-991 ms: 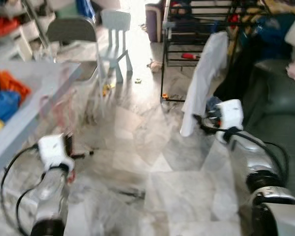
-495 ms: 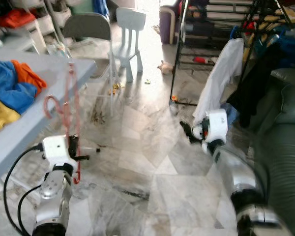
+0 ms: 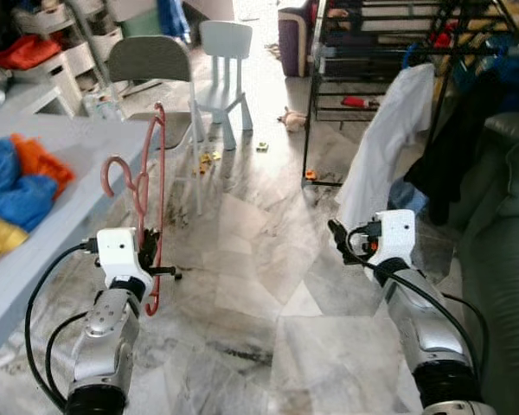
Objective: Hang hanger
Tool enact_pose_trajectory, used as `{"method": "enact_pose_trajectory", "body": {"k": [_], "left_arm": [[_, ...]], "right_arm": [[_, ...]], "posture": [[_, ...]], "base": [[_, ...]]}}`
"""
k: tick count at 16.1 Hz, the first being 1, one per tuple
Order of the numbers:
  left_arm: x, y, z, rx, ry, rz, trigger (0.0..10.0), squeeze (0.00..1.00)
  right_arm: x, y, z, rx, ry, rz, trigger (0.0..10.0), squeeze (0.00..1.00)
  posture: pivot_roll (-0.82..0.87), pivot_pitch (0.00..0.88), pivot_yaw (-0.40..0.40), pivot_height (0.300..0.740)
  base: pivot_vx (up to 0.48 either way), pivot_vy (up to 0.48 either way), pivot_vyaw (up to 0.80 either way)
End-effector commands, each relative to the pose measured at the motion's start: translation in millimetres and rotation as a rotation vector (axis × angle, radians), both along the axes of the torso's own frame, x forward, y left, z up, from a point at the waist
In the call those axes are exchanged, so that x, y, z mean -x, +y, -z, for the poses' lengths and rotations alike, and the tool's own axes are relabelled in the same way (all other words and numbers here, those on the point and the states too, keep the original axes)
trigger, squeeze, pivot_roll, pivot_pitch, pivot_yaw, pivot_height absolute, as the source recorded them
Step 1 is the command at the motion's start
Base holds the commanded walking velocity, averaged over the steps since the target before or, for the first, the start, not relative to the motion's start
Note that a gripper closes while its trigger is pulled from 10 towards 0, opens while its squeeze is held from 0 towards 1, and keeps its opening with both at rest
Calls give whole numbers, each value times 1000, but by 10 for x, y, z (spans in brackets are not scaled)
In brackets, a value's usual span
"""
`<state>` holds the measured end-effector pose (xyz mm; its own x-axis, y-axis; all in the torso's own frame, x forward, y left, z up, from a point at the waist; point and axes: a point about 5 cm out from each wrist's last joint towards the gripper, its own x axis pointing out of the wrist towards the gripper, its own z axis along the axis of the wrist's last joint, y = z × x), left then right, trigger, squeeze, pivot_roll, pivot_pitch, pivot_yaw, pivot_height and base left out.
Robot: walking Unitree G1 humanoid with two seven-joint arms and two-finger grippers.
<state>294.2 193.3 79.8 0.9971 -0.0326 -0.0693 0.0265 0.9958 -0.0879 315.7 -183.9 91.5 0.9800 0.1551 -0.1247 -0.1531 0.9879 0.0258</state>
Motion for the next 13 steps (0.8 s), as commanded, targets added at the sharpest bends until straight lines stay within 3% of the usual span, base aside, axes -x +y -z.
{"method": "enact_pose_trajectory", "body": {"k": [1, 6, 13], "left_arm": [[-7, 39, -57, -6, -14, -10, 10000, 0], [70, 47, 9, 15, 22, -30, 10000, 0], [65, -37, 21, 15, 59, 39, 10000, 0]], "right_arm": [[-27, 35, -73, -3, -16, 0, 10000, 0], [-25, 135, -42, 11, 24, -39, 10000, 0], [30, 158, -5, 5, 48, -25, 10000, 0]], "posture": [[-148, 0, 89, 740], [-132, 0, 65, 740], [-138, 0, 85, 740]], "base": [[442, 0, 0], [409, 169, 0], [339, 339, -787]]}}
